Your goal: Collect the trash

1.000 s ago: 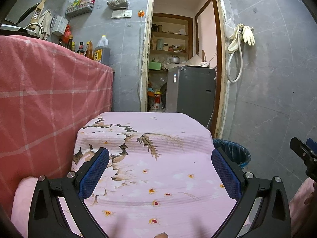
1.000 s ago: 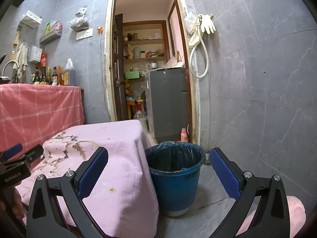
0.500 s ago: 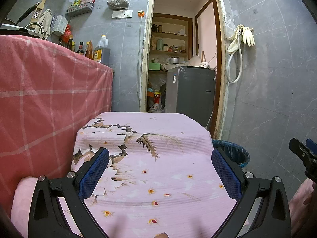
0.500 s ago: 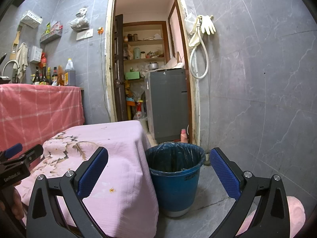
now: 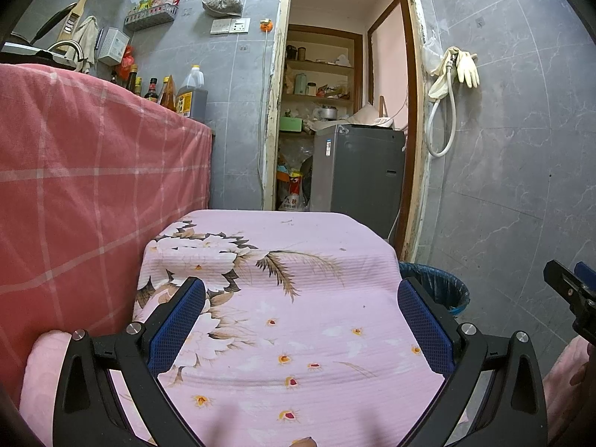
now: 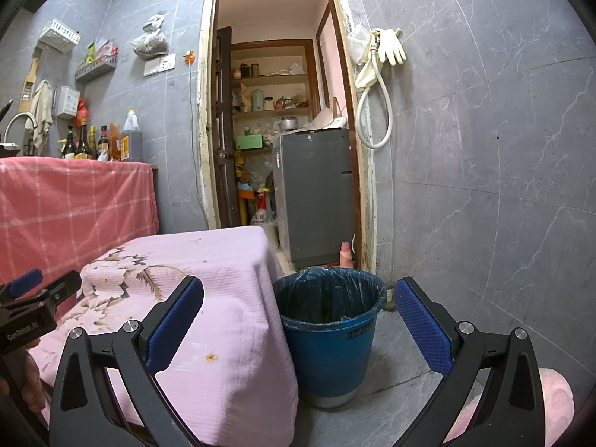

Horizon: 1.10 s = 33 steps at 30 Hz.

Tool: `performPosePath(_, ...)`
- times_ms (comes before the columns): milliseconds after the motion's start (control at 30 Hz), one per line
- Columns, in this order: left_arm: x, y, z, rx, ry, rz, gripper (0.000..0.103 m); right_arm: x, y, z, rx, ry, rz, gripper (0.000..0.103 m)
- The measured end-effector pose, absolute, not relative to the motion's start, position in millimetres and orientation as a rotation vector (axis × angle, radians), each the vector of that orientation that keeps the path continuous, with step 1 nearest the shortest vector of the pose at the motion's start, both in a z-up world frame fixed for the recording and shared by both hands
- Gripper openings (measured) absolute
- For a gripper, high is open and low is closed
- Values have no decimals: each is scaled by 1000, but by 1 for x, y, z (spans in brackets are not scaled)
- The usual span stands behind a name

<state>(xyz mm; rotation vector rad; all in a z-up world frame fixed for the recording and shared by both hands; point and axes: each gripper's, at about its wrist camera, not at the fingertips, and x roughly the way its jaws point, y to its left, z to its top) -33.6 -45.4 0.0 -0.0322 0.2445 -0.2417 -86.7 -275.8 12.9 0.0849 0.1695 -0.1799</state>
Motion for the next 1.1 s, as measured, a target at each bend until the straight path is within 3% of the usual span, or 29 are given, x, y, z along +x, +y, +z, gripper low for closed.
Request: performPosePath(1100, -34, -45, 1, -36, 246, -240, 101, -87, -278, 13, 87, 167, -180, 103)
